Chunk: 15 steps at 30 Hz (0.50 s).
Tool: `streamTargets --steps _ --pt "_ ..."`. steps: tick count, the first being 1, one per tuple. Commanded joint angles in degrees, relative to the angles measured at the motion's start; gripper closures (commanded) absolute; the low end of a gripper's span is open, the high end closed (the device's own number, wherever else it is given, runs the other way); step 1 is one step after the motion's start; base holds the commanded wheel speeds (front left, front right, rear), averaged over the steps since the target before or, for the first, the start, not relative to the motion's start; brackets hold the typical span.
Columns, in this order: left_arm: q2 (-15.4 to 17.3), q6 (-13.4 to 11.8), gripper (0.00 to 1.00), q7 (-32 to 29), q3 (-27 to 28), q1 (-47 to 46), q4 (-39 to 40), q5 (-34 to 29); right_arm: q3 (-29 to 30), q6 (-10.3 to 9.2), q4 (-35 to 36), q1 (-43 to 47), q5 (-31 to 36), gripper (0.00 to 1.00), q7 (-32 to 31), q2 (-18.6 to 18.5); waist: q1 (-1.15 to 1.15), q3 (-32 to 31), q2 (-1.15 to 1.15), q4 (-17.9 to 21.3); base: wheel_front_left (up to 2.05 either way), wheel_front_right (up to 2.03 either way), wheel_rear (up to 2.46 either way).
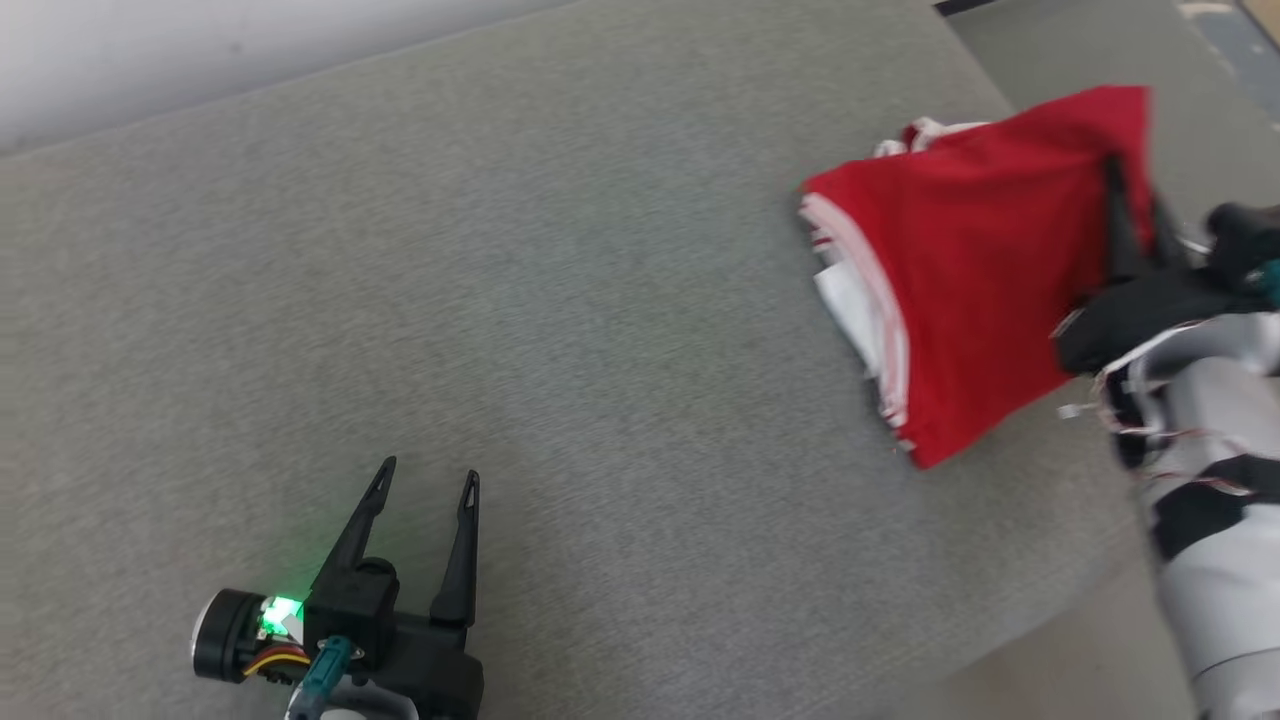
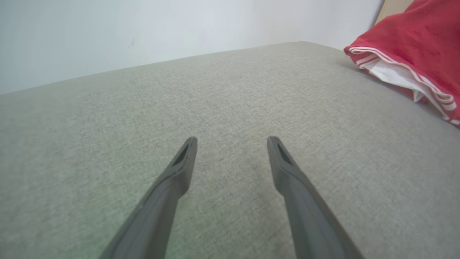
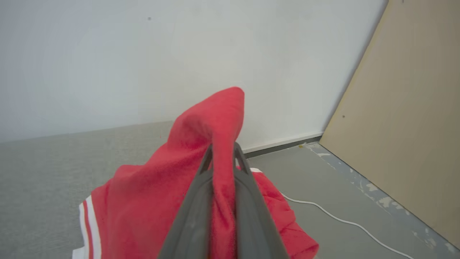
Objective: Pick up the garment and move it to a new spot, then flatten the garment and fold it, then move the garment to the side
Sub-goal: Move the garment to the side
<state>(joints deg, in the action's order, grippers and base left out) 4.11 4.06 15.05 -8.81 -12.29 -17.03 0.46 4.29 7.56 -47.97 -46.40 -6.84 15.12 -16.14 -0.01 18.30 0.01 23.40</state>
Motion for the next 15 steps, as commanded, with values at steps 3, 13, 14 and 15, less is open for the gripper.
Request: streamTargets --steps 3,13,14,15 --pt "0.37 -0.29 0.00 0.17 0.07 -0.86 0.52 -0.19 3.66 -0.16 -3.31 -2.54 3.68 1.00 -0.03 -3.00 0.01 2.19 -0.01 -5.17 0.00 0.00 0.00" --pt "0.15 -1.04 0.00 0.17 0.08 -1.06 0.68 0.43 19.54 -0.16 -5.32 -6.12 17.50 0.00 -0.03 -8.09 0.01 2.44 -0.01 -9.54 0.00 0.00 0.00" --pt "0.13 -1.14 0.00 0.17 0.20 -0.91 0.75 0.52 20.57 -0.16 -4.10 -5.83 18.13 0.00 -0.04 -7.34 0.01 2.30 -0.01 -9.70 0.00 0.00 0.00" --pt "0.08 -1.24 0.00 0.17 0.27 -0.74 0.76 0.57 21.17 -0.16 -2.92 -5.45 18.56 0.00 -0.04 -6.67 0.01 2.05 -0.01 -9.90 0.00 0.00 0.00"
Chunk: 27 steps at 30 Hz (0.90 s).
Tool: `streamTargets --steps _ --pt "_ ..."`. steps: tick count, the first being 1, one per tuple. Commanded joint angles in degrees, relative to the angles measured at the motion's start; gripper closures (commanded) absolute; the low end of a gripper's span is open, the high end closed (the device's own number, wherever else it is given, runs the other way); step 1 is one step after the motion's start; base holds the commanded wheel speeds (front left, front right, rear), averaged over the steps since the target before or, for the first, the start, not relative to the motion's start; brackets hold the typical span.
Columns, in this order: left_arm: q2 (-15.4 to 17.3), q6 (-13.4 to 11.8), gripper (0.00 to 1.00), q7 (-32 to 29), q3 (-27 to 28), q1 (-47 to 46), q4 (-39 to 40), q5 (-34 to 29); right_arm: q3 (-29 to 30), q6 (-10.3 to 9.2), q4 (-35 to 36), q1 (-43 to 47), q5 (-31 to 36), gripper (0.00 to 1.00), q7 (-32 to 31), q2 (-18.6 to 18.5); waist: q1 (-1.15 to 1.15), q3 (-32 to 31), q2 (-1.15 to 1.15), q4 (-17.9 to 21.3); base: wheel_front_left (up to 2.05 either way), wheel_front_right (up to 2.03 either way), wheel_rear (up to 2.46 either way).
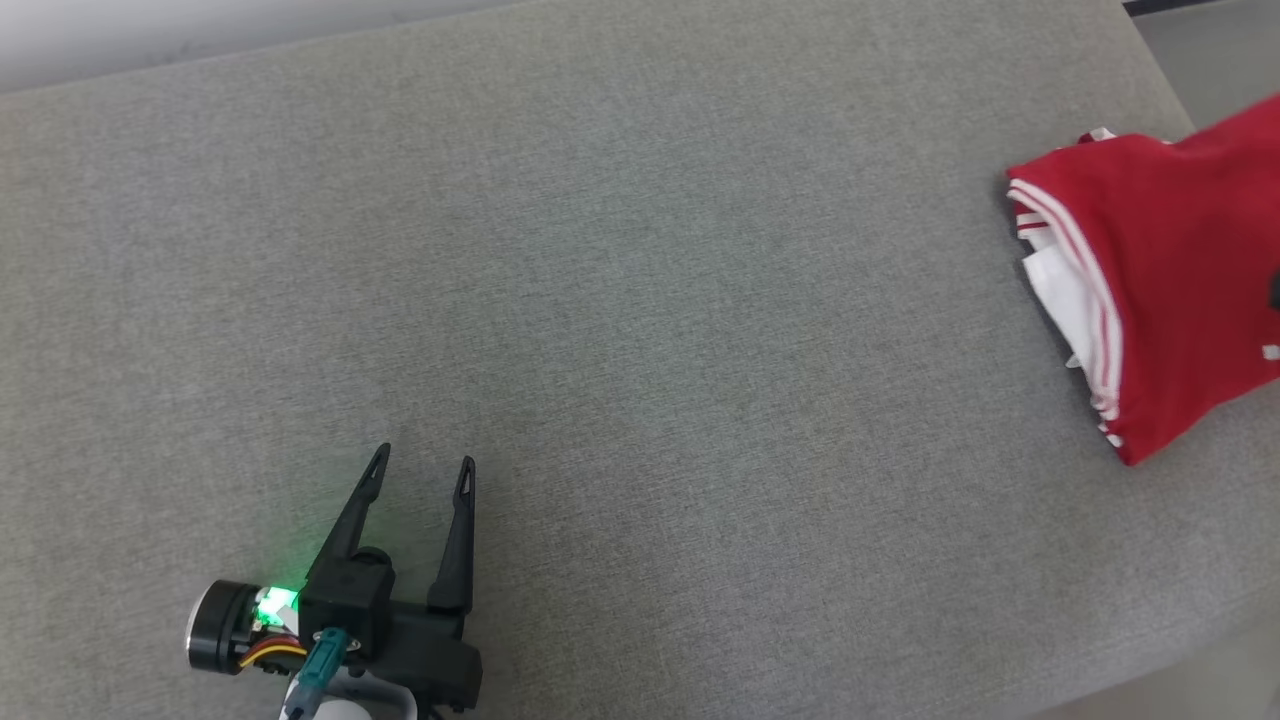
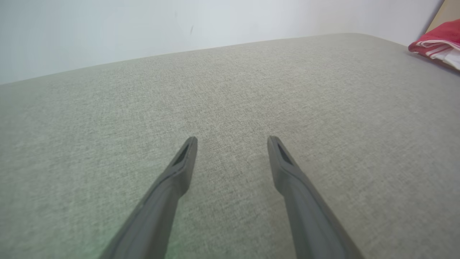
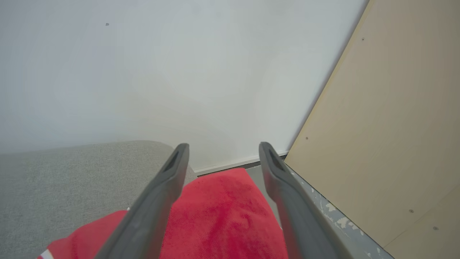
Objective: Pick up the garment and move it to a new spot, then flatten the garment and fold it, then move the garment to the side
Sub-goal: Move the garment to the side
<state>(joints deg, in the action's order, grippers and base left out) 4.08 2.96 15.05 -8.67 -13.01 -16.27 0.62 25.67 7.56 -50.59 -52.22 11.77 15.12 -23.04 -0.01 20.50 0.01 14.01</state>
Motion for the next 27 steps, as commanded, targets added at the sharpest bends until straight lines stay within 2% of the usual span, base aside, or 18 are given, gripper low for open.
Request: streamTargets --steps 1,6,13,18,27 --pt "0.08 -0.25 0.00 0.17 0.28 0.23 -0.02 0.53 0.37 -0.16 0.89 0.76 0.09 0.00 -0.04 1.09 0.01 -0.39 -0.01 -0.62 0.00 0.00 0.00" --pt "-0.15 -0.90 0.00 0.17 1.33 1.50 0.44 0.91 -2.57 -0.16 6.88 4.29 -1.47 0.00 -0.04 6.21 0.01 -2.29 -0.01 -0.99 0.00 0.00 0.00" --pt "-0.53 -1.82 0.00 0.17 3.39 3.65 1.12 1.89 -8.97 -0.16 14.92 13.52 -7.84 0.00 -0.04 12.18 0.01 -5.82 -0.01 -2.46 0.00 0.00 0.00" --pt "-0.77 -2.41 0.00 0.17 5.34 5.51 1.34 2.46 -13.75 -0.16 17.40 20.30 -12.08 0.00 -0.04 14.14 0.01 -8.36 -0.01 -4.36 0.00 0.00 0.00" --pt "-1.09 -2.83 0.00 0.17 8.43 8.79 0.90 3.69 -19.24 -0.16 20.58 30.17 -15.46 0.00 -0.04 17.83 0.01 -12.95 -0.01 -8.43 0.00 0.00 0.00"
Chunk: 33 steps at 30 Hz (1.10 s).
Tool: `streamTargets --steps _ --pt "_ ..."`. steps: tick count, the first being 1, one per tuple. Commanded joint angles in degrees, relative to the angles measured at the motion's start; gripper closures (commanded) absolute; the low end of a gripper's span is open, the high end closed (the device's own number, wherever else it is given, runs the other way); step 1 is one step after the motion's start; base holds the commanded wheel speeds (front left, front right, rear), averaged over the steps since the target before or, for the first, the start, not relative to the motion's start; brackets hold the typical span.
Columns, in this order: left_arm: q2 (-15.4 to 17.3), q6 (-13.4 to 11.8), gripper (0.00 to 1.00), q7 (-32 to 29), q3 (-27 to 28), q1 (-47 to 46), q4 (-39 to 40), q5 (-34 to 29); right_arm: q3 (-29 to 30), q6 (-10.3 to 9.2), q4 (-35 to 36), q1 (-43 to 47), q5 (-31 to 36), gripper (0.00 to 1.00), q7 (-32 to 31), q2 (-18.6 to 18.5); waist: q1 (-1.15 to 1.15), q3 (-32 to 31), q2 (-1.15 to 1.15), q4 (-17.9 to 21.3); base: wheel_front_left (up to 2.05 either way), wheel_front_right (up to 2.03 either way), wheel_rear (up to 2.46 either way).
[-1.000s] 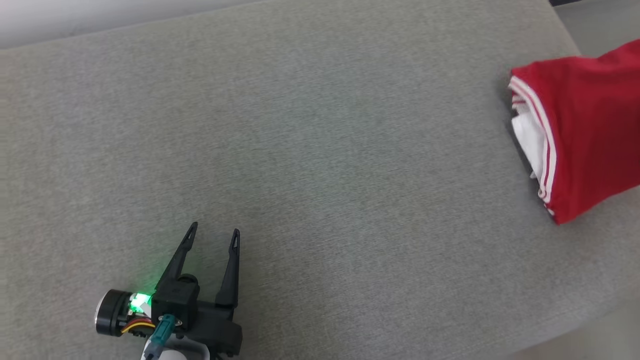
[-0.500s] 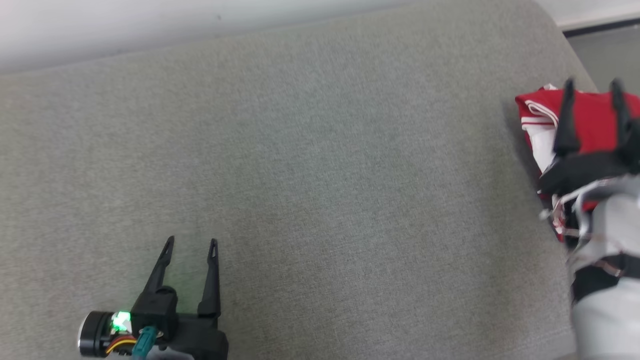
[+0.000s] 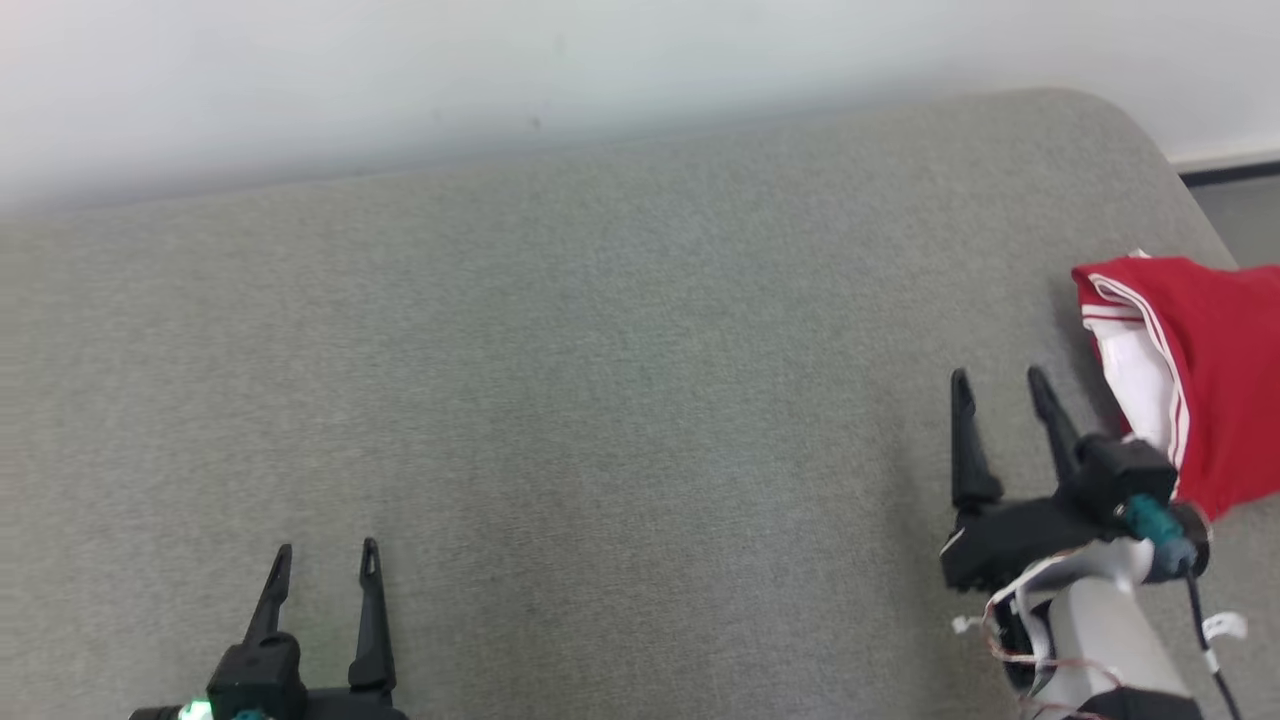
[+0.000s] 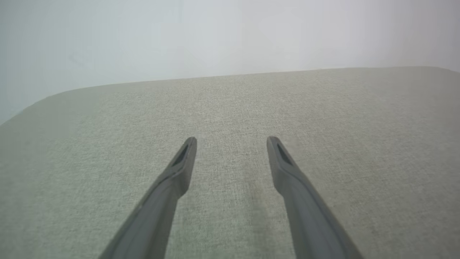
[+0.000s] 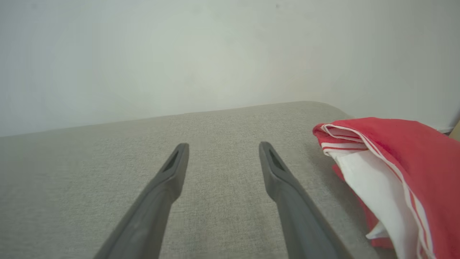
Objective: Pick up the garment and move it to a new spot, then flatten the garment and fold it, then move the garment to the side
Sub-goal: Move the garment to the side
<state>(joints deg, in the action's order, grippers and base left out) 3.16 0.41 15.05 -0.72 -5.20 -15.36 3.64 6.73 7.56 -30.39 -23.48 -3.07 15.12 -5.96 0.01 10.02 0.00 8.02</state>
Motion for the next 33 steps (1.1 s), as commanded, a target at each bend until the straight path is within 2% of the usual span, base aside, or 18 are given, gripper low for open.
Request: streamTargets --steps 1,14,33 --pt "-0.18 -0.25 0.00 0.17 0.70 1.35 -0.04 0.69 -0.41 -0.16 0.67 2.33 -0.75 0.00 -0.03 1.03 -0.01 -2.96 0.00 -2.89 0.00 0.00 0.00" --pt "-0.29 0.96 0.00 0.17 3.12 5.26 -0.89 1.85 -1.39 -0.16 1.91 9.96 -1.07 0.00 -0.03 3.07 -0.01 -8.07 0.00 -6.16 0.00 0.00 0.00" --pt "-0.30 1.49 0.00 0.17 5.44 7.65 -1.58 3.20 -4.03 -0.16 2.85 14.26 -3.65 0.00 -0.03 3.13 -0.01 -12.01 0.00 -6.33 0.00 0.00 0.00"
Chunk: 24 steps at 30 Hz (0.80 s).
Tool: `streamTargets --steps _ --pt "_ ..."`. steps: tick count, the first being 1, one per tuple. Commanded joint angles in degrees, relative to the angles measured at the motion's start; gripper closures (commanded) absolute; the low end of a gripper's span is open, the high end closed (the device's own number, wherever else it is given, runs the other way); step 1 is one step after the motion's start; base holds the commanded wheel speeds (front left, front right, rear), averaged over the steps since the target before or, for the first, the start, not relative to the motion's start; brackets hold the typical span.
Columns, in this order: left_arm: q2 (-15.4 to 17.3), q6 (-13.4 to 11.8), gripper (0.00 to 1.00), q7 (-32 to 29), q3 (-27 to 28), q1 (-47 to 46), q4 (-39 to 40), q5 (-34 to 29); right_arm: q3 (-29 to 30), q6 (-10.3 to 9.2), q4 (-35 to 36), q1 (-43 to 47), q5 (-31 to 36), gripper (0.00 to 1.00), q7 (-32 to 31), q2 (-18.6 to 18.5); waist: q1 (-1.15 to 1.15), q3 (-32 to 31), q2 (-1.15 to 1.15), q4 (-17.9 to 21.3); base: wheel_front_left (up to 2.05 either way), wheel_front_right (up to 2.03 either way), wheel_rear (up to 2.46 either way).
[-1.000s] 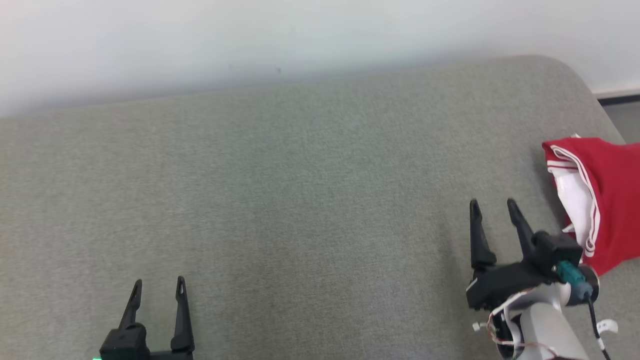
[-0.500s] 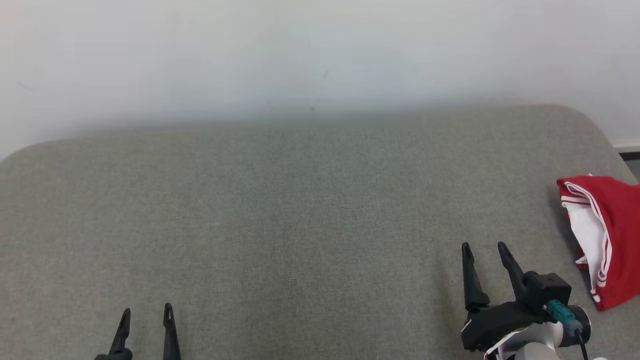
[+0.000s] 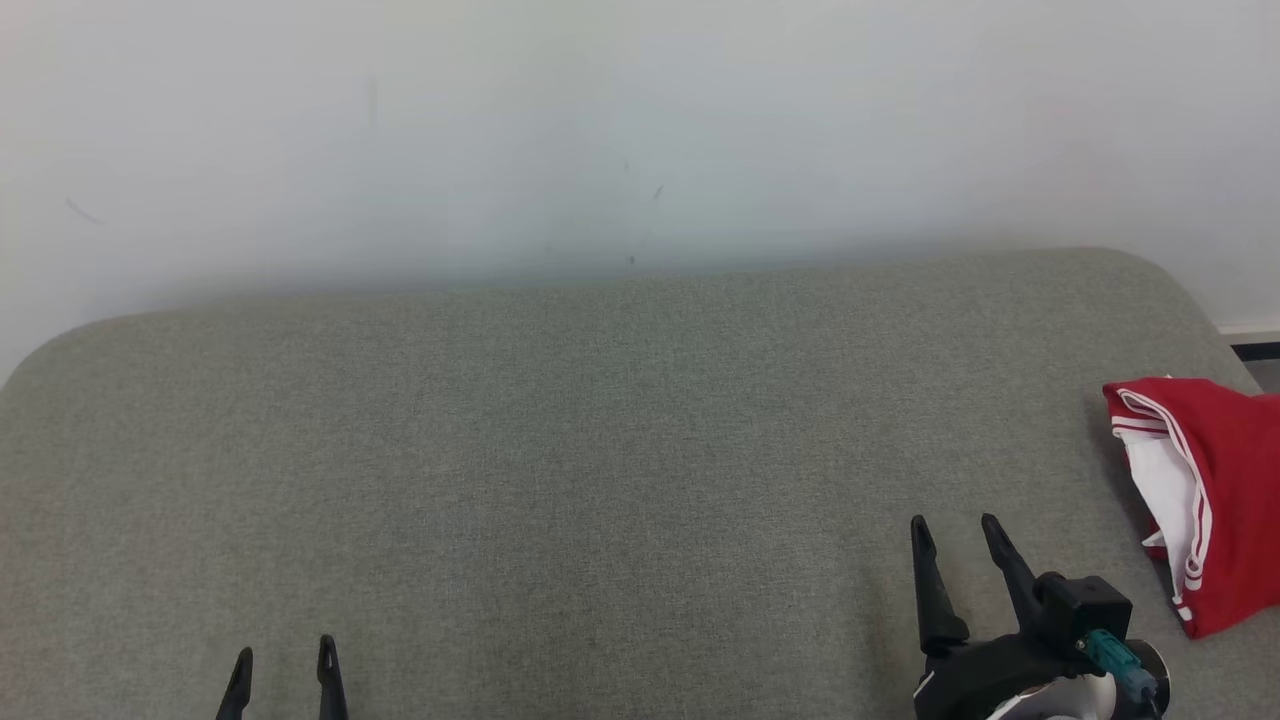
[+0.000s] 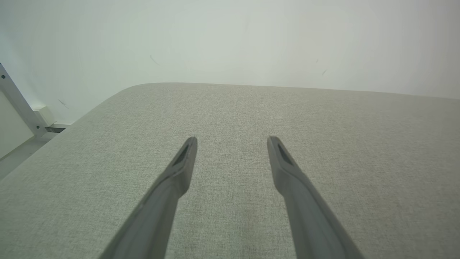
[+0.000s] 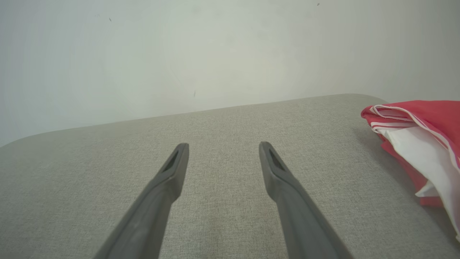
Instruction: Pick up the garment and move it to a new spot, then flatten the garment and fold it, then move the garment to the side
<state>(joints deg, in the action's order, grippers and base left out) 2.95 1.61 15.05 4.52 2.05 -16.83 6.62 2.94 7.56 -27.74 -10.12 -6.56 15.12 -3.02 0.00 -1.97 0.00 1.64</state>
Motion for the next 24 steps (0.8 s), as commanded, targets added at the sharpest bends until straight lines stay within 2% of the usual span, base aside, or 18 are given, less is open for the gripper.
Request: streamTargets --steps 1,7,8,11,24 --pt "-0.08 0.29 0.00 0.17 0.23 0.45 -0.19 0.20 -0.45 -0.16 0.21 1.10 -0.07 0.00 -0.03 0.19 0.00 -0.01 0.00 0.08 0.00 0.00 0.00" --pt "-0.09 1.15 0.00 0.17 -0.41 0.40 -1.13 0.91 -1.04 -0.16 0.63 1.90 0.04 0.00 -0.03 0.19 0.00 0.01 0.00 0.14 0.00 0.00 0.00" --pt "-0.03 1.24 1.00 -0.01 -0.47 0.05 -1.19 0.63 -0.98 0.00 0.49 1.12 0.06 1.00 0.00 0.01 0.00 0.01 0.00 0.15 0.00 0.00 0.00" --pt "-0.31 1.28 1.00 -0.47 -0.34 0.35 -3.24 0.94 -0.75 0.00 -1.45 2.42 -0.34 1.00 -0.27 0.03 -0.01 0.02 0.00 0.14 0.00 0.00 0.00" --pt "-0.25 2.03 1.00 -4.11 0.26 -1.33 -2.45 14.68 0.17 -0.01 0.89 2.44 -14.18 1.00 -3.96 0.05 -0.01 0.22 0.00 -0.03 0.00 0.00 0.00"
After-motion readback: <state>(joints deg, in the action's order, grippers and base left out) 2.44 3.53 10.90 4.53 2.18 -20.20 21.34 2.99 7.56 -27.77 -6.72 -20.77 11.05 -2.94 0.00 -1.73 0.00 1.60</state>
